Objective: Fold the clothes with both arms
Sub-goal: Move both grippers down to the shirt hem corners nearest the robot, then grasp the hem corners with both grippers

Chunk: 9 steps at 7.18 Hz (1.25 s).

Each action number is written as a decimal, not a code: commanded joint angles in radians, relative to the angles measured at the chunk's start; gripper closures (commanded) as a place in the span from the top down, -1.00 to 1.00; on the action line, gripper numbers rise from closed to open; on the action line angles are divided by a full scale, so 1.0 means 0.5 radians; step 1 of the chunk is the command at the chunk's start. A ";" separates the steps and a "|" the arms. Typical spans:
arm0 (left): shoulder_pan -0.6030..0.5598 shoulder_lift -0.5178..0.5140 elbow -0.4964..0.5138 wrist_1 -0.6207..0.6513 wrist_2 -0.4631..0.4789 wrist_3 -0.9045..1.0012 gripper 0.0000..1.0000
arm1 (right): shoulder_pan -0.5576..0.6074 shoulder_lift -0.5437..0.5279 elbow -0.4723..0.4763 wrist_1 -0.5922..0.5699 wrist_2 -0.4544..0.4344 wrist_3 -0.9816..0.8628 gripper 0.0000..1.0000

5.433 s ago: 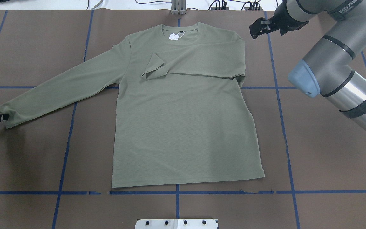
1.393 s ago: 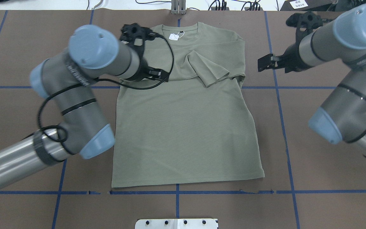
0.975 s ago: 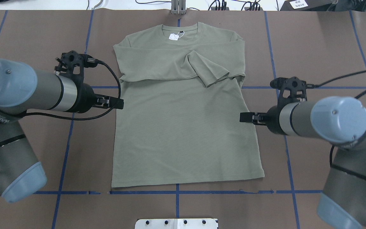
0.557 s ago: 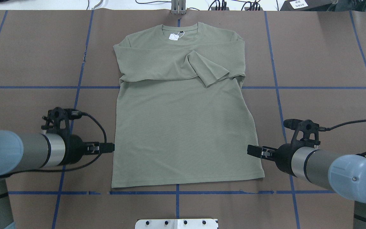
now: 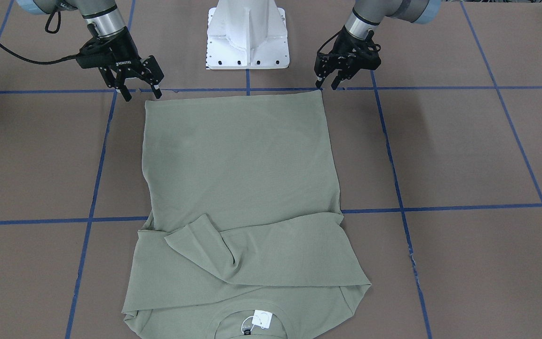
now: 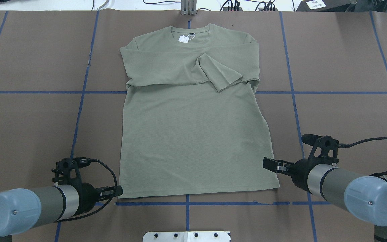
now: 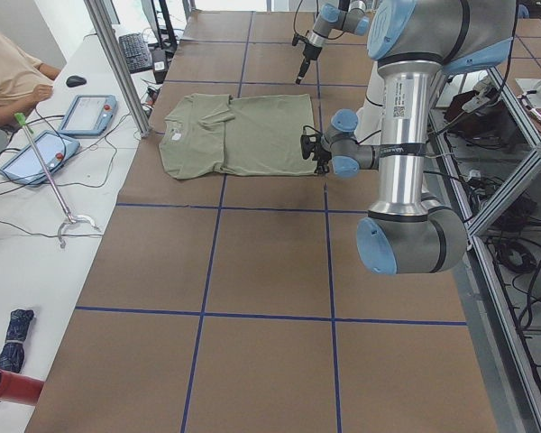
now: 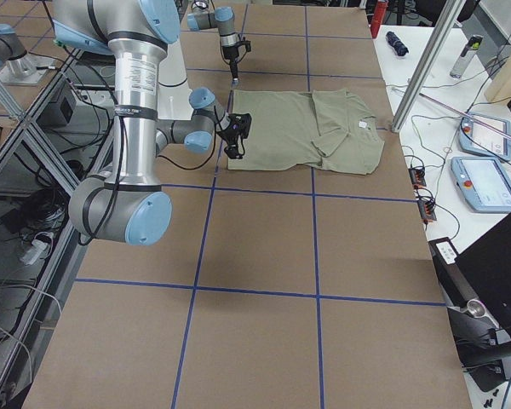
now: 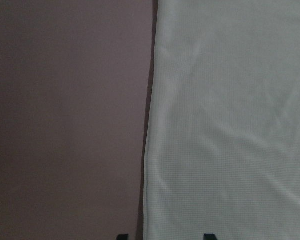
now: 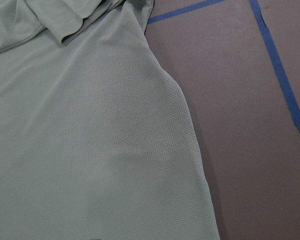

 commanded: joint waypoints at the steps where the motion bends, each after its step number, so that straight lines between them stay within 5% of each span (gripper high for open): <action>1: 0.034 -0.136 0.108 0.057 0.009 -0.017 0.17 | -0.003 0.007 -0.007 0.000 -0.020 -0.002 0.99; 9: 0.028 -0.149 0.145 0.094 -0.013 0.017 -0.09 | -0.003 0.007 -0.010 0.006 -0.020 -0.002 0.99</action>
